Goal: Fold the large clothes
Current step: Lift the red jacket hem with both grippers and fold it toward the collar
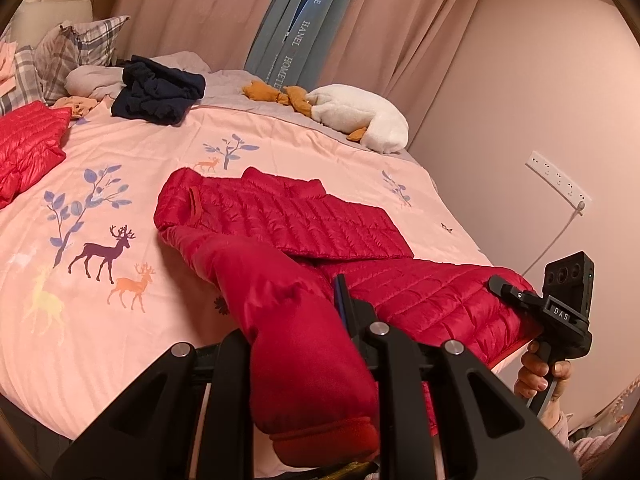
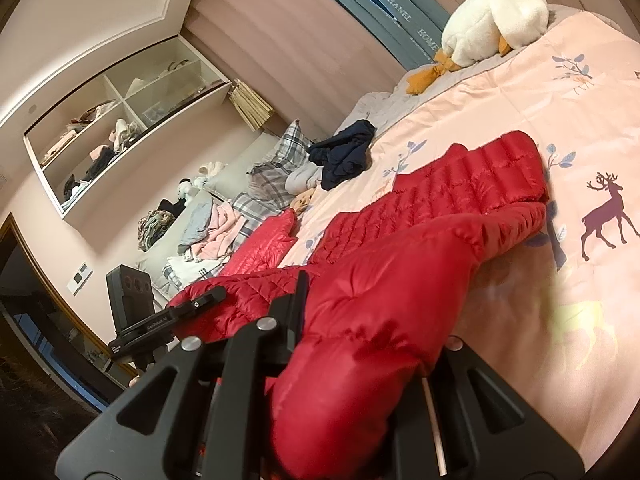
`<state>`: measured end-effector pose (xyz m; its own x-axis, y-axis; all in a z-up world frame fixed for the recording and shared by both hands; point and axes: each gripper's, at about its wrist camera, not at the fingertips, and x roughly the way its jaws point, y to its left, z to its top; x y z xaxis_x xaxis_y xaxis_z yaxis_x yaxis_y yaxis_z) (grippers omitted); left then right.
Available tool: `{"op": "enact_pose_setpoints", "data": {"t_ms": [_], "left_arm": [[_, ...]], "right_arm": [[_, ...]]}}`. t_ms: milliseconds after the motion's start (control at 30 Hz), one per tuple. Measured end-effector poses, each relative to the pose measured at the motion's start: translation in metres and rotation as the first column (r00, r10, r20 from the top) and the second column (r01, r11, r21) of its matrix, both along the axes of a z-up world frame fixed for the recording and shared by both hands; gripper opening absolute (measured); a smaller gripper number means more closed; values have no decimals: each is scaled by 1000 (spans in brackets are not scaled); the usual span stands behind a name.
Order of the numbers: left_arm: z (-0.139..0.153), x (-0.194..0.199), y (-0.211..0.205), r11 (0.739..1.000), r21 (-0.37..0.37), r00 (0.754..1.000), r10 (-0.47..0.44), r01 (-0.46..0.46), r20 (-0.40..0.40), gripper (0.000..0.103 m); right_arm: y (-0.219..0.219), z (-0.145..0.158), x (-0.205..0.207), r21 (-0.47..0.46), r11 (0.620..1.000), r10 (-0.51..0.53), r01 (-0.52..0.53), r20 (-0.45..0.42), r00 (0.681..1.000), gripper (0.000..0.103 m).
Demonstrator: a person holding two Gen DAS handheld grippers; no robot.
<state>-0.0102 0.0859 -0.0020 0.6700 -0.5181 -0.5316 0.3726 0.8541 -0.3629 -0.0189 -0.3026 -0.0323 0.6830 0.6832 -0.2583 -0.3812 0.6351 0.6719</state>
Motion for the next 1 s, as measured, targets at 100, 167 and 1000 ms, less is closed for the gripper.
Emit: {"op": "enact_pose_setpoints", "data": {"t_ms": [100,167,1000], "left_arm": [[7,-4,0,1000,0,1000,-6,6,12,18],[10,-7,1,1000,-1,1000,-9,9,22,18],[29,-6,3,999,-37,998,-3,5,67,18]], "right_arm": [[-2,4,-1,4,1000,7,-8,17,1000,13],[-4,7,-3,10,1000,12,-13,30,999,13],[-20,26,-7,67,998,9,-16,101,995,13]]}}
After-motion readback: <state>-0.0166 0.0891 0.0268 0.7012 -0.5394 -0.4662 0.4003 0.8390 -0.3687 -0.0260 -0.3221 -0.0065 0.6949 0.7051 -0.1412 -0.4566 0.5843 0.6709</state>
